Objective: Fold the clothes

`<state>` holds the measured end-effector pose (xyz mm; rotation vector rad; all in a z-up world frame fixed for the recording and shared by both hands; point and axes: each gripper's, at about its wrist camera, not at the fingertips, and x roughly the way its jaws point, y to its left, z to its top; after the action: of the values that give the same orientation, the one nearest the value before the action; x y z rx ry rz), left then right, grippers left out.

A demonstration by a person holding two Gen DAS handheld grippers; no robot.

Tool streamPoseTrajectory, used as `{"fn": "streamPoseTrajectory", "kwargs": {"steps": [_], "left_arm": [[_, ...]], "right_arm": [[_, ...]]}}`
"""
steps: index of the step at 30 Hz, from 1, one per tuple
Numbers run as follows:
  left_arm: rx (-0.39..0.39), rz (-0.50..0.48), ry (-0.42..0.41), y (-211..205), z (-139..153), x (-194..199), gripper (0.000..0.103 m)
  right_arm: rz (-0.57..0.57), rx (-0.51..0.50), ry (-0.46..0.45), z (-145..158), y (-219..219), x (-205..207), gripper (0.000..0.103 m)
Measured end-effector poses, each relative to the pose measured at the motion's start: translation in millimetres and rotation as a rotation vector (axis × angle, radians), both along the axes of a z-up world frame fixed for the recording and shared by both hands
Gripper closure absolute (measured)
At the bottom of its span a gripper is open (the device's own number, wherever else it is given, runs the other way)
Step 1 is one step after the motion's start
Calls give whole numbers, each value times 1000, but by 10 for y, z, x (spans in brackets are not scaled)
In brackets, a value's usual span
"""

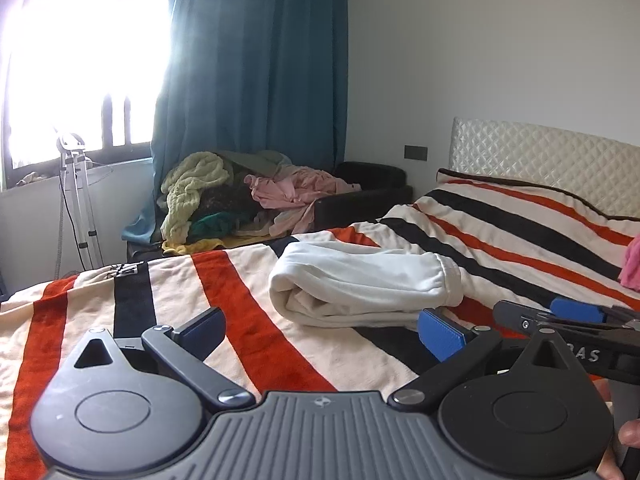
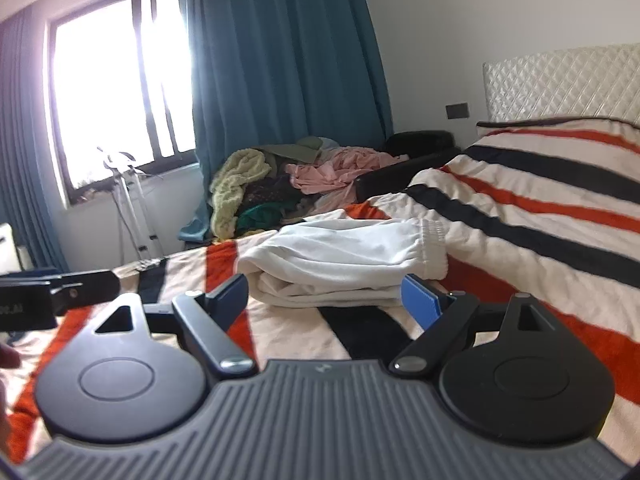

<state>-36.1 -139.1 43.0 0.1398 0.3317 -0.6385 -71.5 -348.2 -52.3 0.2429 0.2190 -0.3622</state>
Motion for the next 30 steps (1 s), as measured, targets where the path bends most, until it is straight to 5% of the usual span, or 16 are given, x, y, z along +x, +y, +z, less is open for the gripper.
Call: {"fn": "streamPoseTrajectory", "kwargs": {"steps": [15,30], "left_arm": [[-38,35,-5,192,-259,14,0],[-29,93,-19,252,-224,-18,0]], "right_arm": [[0,3,58,-94,60,141,19],[-7,11,50,-127,100,116,19]]}}
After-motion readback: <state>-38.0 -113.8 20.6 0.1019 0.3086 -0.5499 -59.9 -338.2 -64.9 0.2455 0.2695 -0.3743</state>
